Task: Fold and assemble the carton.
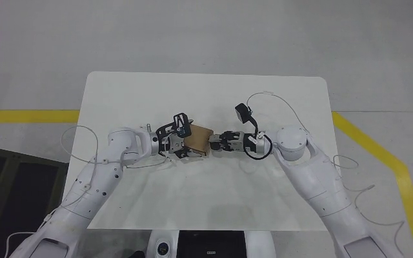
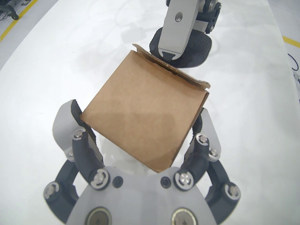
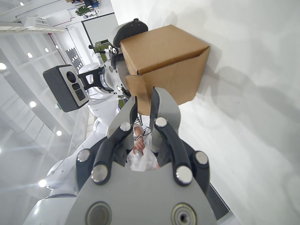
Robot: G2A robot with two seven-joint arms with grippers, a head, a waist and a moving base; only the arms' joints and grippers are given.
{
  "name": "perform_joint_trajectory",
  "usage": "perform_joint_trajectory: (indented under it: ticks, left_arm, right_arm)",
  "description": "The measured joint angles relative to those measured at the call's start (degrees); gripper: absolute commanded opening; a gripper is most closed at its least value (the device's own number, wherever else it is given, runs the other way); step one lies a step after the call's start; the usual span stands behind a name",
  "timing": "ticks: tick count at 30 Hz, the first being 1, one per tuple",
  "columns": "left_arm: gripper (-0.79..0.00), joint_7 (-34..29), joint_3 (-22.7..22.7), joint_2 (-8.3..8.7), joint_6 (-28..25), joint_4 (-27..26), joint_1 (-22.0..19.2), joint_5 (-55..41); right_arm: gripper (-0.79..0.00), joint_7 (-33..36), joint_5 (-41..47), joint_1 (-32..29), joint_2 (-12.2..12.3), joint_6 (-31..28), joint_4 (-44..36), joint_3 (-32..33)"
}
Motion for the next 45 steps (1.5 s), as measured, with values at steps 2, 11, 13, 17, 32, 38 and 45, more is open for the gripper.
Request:
perform_joint_trajectory:
  ticks: [2, 11, 13, 17, 32, 38, 45]
  left_arm:
    - [0.0, 0.0, 0.0, -0.01, 0.0, 0.0, 0.0, 0.0]
    - [0.0, 0.1, -0.1, -0.02, 0.0, -0.2, 0.2, 0.3]
    - [0.0, 0.1, -0.1, -0.02, 0.0, -0.2, 0.2, 0.3]
    - [0.0, 0.1, -0.2, -0.04, -0.1, -0.2, 0.2, 0.4]
    - [0.0, 0.0, -0.2, -0.11, 0.0, -0.6, 0.3, 0.6]
    - [0.0, 0.0, -0.3, -0.11, 0.0, -0.8, 0.5, 0.8]
    - [0.0, 0.0, -0.4, -0.11, -0.1, -0.9, 0.6, 0.7]
  right_arm:
    - [-0.68, -0.1, -0.8, 0.2, 0.0, 0.5, 0.1, -0.2]
    - [-0.659, -0.3, -2.1, 0.2, 0.2, 1.7, -0.4, -0.4]
    - [-0.659, -0.2, -2.3, 0.0, 0.3, 1.8, -0.7, -0.2]
    - [-0.665, -0.2, -2.9, -0.5, 0.6, 2.3, -1.6, 0.3]
    - [-0.662, 0.4, -5.8, -0.6, 1.1, 4.5, -2.5, -0.2]
    - [-0.668, 0.6, -6.7, 0.3, 1.0, 5.3, -2.4, -1.1]
    - [-0.68, 0.6, -6.7, 1.0, 0.9, 5.2, -2.9, -1.7]
